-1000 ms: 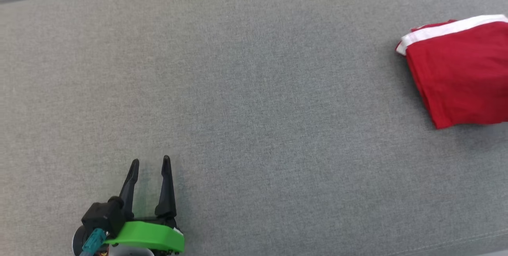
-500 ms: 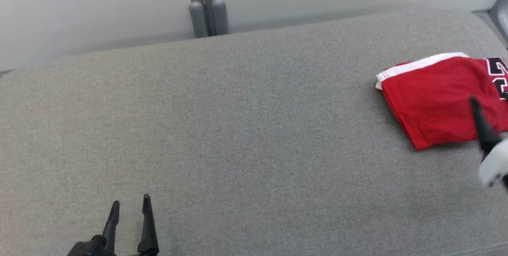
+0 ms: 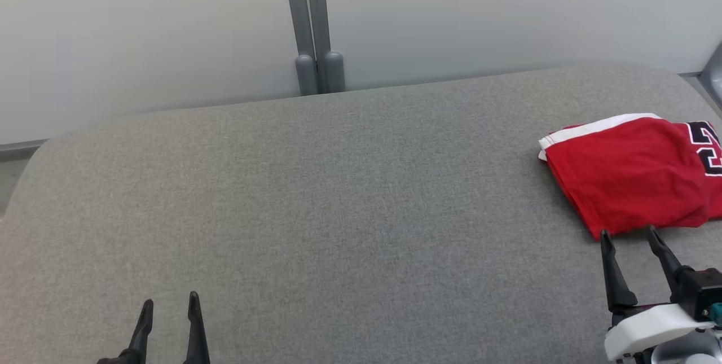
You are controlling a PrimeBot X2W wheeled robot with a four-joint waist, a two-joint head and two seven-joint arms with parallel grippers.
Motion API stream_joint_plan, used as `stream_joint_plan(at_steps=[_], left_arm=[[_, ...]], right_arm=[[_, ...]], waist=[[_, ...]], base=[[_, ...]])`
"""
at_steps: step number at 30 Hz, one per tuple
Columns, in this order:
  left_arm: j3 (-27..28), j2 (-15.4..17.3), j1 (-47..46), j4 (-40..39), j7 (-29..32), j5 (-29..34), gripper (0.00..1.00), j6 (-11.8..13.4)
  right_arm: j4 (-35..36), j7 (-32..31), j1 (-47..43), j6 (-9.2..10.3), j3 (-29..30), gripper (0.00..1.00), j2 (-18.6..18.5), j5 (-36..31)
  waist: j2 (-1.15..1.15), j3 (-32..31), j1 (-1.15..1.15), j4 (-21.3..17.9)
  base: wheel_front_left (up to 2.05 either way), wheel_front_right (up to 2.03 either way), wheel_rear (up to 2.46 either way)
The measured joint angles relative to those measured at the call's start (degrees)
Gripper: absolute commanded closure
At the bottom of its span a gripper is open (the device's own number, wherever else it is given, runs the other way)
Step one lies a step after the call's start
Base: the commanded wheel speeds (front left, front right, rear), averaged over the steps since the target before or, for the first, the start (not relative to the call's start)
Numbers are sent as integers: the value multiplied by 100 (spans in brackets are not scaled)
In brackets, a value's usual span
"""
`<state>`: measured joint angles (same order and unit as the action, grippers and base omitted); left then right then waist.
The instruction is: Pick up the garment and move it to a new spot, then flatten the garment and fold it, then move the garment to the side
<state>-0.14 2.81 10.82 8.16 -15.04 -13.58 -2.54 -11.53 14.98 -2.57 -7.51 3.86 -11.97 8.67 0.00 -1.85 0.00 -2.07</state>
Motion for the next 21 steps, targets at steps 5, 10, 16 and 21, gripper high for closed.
stream_joint_plan(at_steps=[5,10,16,21], left_arm=[[16,1,1,-36,0,41,0,-49],[-24,1,-30,-52,0,236,0,-1],[-40,-22,35,196,35,259,100,27],[-13,-26,24,281,171,-171,100,3]], right_arm=[[102,1,-184,0,-35,0,261,-169],[119,1,-190,0,-34,0,356,-219],[-145,-27,-233,0,-67,100,491,-223],[-224,-182,-243,0,-45,100,539,225]], waist=[[0,-44,0,29],[0,-36,0,81],[0,-34,0,98],[0,-26,0,102]], base=[[0,0,0],[0,0,0],[0,0,0],[0,0,0]])
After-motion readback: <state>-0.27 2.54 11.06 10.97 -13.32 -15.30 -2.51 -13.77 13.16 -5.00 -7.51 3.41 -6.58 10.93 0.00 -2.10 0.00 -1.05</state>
